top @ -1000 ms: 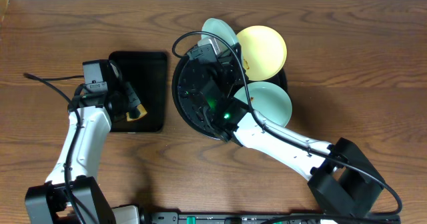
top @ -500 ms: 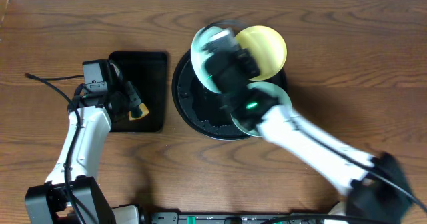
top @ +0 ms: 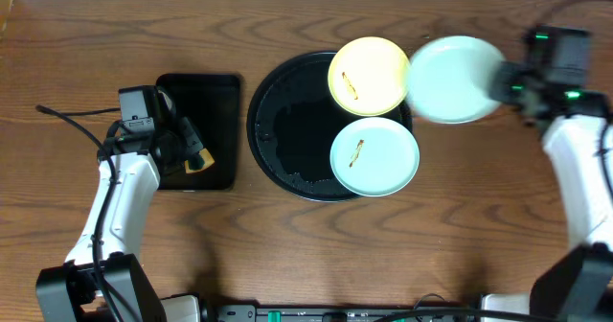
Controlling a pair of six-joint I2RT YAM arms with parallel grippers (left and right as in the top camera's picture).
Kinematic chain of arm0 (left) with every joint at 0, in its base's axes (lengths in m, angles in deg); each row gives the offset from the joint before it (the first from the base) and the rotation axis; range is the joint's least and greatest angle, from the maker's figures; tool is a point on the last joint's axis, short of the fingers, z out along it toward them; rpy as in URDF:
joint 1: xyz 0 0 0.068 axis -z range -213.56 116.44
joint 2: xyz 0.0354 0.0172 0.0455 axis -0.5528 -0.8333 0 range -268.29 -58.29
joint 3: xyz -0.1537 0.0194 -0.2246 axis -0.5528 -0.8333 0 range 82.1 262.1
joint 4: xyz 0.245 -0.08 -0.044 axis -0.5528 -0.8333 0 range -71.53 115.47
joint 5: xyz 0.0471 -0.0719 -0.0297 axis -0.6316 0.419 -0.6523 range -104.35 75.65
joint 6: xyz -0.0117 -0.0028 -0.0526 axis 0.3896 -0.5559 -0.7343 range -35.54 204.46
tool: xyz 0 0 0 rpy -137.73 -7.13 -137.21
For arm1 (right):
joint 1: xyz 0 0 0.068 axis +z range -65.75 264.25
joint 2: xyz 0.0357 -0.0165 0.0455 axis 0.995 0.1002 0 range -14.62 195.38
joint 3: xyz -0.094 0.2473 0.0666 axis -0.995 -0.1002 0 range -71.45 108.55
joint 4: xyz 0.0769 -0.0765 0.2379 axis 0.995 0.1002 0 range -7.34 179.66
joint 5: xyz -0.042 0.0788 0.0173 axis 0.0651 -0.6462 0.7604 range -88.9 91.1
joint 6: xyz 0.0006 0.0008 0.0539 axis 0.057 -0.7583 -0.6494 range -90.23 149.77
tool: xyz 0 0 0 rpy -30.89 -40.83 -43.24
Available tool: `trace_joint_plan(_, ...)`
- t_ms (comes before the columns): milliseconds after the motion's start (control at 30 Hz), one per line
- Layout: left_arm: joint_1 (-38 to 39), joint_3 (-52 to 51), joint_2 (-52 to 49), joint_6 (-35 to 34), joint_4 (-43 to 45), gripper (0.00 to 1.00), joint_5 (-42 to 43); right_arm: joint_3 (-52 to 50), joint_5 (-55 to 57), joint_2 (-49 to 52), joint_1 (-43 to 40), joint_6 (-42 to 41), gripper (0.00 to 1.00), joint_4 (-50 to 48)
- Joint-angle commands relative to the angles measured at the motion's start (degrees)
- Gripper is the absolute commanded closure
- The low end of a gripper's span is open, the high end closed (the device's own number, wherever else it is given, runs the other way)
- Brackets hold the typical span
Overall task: Clean dirty plates on tray and stack at the side
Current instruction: 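Carry the cleaned mint-green plate with the right gripper right of the tray, then release the plate on the table and raise the right gripper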
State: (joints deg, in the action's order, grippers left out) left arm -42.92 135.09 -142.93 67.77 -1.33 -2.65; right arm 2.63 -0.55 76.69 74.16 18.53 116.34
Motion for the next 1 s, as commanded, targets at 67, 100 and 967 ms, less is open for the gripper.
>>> trace_joint_plan(67,-0.2,0.48,-0.28,0.5,-0.39,0.92,0.31,0.11,-3.34,7.04,-9.66,-3.34,0.99,-0.09)
trace_joint_plan(100,-0.2,0.48,-0.28,0.5,-0.59,0.91,0.31,0.11,-3.37,8.5,-10.8,-3.34,0.99,-0.48)
trace_joint_plan(967,-0.2,0.48,-0.28,0.52,-0.42,0.91,0.28,1.01,-19.58,-2.95,-7.76,1.92,0.49,13.46)
